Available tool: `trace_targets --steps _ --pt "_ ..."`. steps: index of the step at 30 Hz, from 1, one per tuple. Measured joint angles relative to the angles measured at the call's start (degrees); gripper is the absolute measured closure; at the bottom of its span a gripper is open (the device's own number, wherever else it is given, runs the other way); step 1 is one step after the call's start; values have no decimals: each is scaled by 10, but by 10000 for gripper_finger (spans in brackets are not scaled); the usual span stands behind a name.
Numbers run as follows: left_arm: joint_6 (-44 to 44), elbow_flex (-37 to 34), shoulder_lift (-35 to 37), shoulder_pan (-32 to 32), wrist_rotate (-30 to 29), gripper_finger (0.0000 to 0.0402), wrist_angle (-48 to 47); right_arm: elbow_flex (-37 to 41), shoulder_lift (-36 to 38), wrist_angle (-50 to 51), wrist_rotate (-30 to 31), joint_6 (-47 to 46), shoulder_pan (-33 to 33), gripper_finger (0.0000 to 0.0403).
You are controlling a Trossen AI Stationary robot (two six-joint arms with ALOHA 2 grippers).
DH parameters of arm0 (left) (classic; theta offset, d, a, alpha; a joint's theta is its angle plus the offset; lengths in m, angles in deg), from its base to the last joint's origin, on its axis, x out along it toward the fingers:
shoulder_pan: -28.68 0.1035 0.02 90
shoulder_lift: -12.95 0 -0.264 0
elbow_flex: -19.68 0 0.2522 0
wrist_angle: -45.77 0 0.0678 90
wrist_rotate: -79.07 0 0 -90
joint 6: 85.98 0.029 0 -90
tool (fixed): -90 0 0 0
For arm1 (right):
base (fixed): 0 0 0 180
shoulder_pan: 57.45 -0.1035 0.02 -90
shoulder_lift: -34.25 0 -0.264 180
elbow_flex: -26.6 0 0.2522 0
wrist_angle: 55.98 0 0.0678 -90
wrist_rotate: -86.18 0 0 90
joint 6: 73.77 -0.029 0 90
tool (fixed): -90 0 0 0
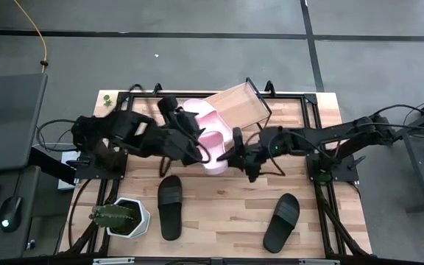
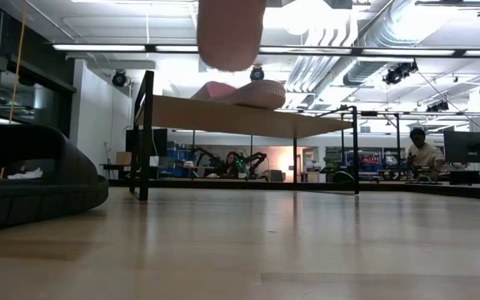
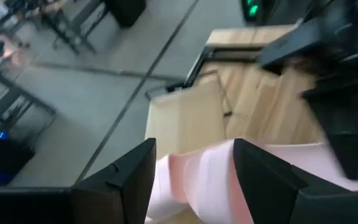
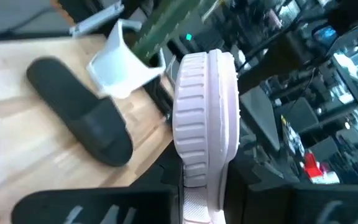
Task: Pick and place slides into the shelf
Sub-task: Put the pink slipper on the shelf
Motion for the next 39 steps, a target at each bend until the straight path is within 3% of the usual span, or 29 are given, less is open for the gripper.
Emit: trace_targets --steps 5,11,17,25,39 --pt "34 0 11 -24 7 214 54 0 4 -23 -100 0 48 366" --pt "50 0 18 -42 13 223 71 0 4 -61 -165 5 86 366" --pt "48 0 17 -41 54 224 72 0 0 -89 -259 -2 131 366" --pt "50 0 17 -41 65 224 79 0 -43 -169 -333 -37 190 366" --pt "50 0 17 -41 86 224 88 -1 -123 -297 -385 -87 243 367"
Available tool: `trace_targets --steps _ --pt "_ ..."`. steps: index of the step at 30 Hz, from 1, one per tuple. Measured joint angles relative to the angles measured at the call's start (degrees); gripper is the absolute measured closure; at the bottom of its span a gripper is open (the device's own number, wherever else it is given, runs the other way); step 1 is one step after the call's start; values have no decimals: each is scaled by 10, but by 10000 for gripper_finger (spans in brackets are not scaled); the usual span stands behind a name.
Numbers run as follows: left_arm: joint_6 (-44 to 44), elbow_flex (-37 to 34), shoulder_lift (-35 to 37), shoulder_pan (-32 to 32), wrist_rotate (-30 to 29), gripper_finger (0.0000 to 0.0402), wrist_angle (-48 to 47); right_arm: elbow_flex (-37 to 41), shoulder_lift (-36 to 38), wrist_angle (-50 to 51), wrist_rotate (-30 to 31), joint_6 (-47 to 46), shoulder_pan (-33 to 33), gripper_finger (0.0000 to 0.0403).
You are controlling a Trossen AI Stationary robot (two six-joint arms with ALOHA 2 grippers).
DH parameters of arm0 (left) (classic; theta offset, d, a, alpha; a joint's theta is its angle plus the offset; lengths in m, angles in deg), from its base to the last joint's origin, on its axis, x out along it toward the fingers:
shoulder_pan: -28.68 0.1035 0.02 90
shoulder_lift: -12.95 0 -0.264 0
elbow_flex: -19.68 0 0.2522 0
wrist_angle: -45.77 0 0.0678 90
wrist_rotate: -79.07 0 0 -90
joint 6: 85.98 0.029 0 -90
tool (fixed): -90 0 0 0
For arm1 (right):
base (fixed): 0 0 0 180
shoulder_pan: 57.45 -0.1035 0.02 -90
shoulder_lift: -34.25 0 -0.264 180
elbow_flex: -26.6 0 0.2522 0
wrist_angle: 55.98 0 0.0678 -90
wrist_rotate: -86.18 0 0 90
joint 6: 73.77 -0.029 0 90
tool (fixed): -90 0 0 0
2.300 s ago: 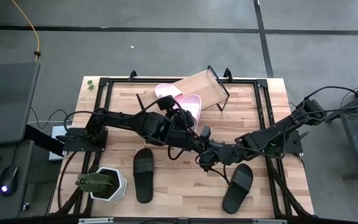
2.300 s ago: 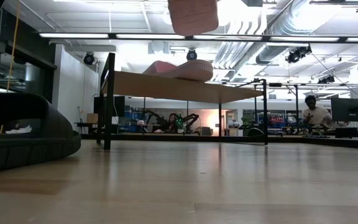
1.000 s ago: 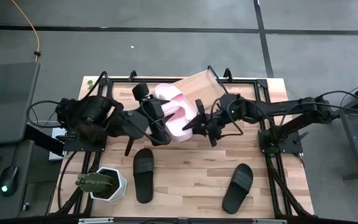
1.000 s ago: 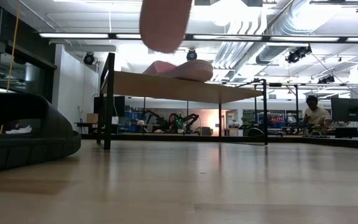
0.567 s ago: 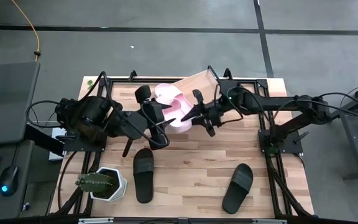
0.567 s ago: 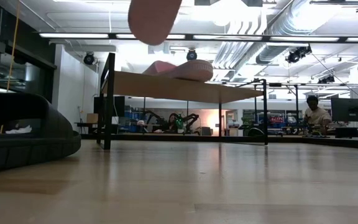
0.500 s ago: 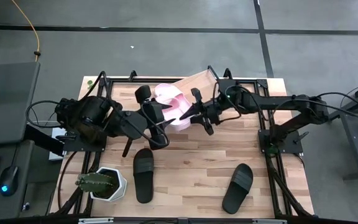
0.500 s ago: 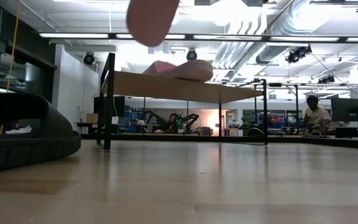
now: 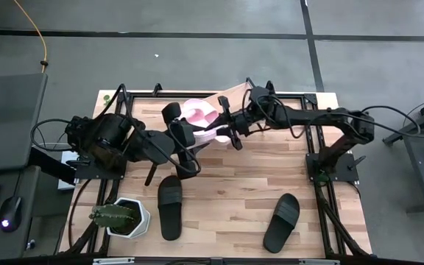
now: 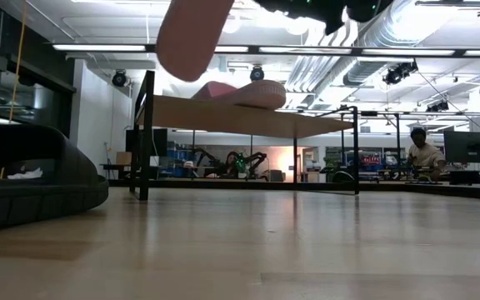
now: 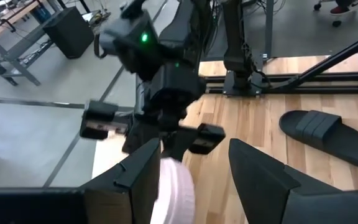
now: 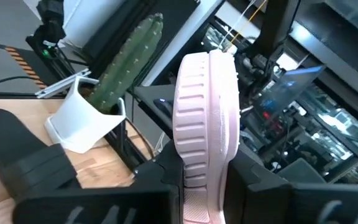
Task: Pick and place slides into the shelf
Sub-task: Put the pink slipper on the shelf
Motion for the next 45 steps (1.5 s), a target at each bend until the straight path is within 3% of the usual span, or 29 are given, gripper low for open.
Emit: trace_targets --steps 24,45 --pt "-2 0 0 0 34 224 5 -77 -115 -19 -50 -38 36 367" --pt "-7 0 0 0 34 224 4 -76 -120 38 -43 -14 58 367"
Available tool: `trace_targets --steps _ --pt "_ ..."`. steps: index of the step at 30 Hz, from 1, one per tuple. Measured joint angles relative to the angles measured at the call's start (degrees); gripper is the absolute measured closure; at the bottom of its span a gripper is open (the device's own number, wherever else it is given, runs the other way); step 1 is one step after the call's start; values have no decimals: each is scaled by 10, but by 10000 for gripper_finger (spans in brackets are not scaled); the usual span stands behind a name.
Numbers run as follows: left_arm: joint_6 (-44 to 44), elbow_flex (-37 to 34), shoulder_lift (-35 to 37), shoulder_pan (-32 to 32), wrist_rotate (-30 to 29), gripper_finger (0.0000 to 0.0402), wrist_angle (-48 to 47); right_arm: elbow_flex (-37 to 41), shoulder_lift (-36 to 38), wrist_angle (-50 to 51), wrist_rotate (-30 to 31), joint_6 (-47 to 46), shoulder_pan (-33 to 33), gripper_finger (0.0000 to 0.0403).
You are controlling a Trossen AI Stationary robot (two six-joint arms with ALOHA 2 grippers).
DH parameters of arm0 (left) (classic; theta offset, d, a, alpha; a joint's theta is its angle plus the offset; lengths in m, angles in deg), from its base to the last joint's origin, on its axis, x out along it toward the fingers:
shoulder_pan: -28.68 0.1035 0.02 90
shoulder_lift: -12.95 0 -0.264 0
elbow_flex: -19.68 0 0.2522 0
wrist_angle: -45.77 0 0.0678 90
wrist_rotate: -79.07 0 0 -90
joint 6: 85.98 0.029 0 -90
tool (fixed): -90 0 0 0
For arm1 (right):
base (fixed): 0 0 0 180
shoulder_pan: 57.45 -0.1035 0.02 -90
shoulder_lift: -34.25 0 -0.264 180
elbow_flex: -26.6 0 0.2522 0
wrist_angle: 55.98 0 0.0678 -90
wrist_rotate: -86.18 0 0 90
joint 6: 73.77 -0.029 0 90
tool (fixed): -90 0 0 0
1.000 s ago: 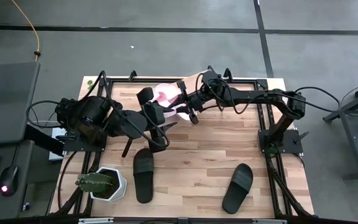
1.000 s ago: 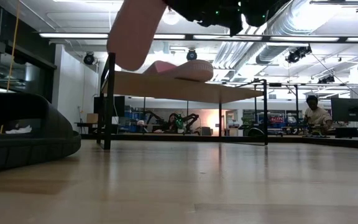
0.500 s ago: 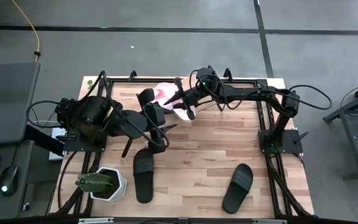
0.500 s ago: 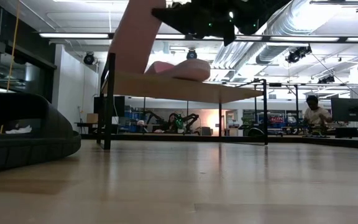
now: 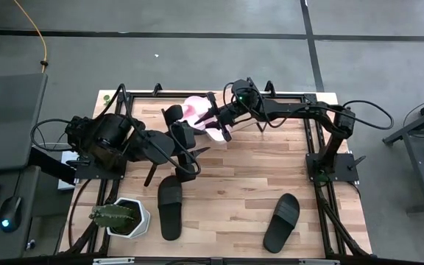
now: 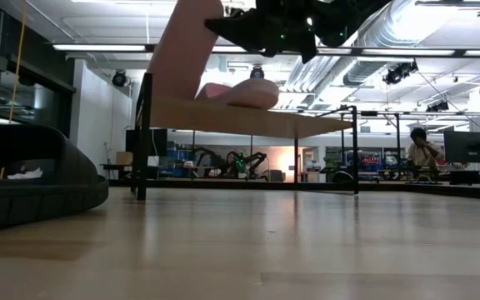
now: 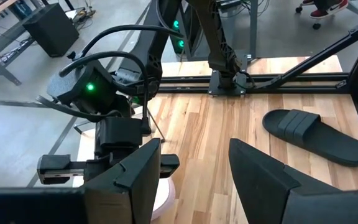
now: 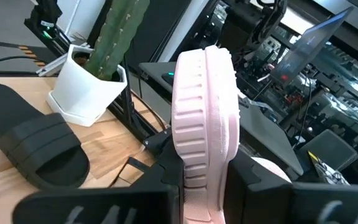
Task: Pick and place slides into the shelf
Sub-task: Put the pink slipper on the shelf
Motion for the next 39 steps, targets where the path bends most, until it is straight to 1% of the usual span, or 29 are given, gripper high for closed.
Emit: trace_targets --steps 5,11,16,22,25,29,39 --pt "0 0 0 0 0 224 0 0 0 11 7 7 0 367" --pt "-8 0 0 0 0 224 0 0 0 51 7 17 0 368" --pt "-9 0 0 0 0 224 1 1 0 86 9 48 0 368" --pt "-9 0 0 0 0 224 3 2 0 67 37 78 -13 368" --pt "-9 0 0 0 1 224 3 2 -1 40 50 72 -14 368" --pt "-9 0 0 0 21 224 4 -1 -1 25 51 67 -9 369" --pt "-9 0 0 0 25 224 4 -26 -2 25 53 59 13 370"
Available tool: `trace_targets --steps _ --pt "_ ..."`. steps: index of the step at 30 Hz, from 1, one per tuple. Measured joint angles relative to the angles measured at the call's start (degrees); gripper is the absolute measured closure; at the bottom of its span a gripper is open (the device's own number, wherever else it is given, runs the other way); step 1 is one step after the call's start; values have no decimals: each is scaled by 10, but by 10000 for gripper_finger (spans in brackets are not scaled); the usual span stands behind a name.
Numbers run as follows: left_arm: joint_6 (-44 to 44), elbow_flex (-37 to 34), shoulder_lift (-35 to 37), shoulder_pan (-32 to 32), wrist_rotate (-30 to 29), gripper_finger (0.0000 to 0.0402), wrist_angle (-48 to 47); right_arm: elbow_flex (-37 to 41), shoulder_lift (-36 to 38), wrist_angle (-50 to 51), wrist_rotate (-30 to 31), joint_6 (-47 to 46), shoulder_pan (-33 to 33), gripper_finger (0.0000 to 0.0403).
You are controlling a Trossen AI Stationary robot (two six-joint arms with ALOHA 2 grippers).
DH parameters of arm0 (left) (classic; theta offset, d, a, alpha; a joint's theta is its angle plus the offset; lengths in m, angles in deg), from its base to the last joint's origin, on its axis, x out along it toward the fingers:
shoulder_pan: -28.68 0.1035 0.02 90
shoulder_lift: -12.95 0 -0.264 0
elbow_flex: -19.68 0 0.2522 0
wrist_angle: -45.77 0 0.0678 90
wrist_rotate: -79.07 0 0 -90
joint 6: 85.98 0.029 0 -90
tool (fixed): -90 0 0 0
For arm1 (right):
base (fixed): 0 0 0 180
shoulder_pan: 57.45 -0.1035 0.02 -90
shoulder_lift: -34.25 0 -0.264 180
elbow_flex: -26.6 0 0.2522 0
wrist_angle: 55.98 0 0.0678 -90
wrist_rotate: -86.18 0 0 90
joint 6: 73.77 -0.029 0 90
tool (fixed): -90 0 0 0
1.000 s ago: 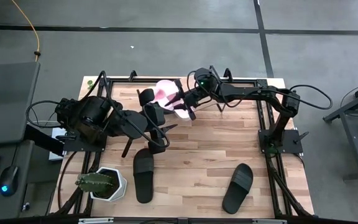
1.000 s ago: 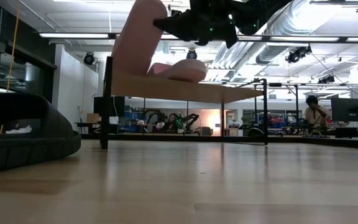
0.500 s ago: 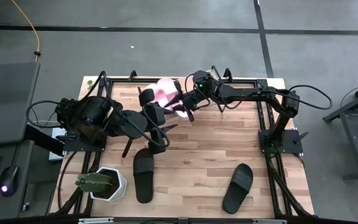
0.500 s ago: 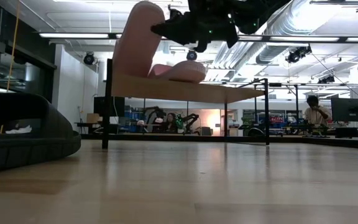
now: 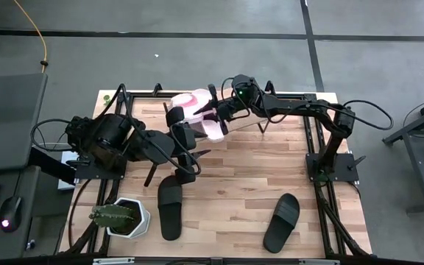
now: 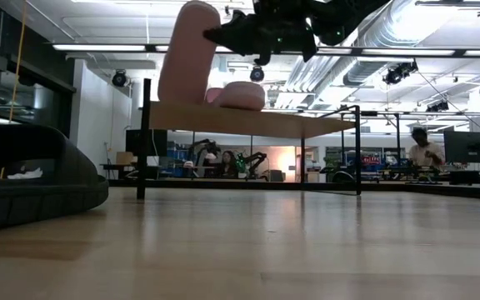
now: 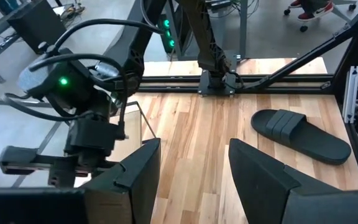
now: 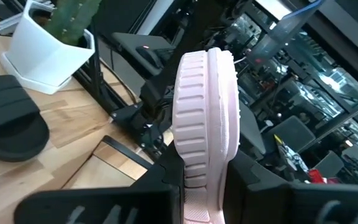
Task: Pick and place slides into the shelf
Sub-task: Put the pink slipper on the shelf
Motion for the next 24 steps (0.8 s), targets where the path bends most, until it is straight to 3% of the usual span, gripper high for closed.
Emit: trace_targets --steps 24 --pt "18 0 -19 1 3 224 13 -6 -19 35 -22 -6 6 370"
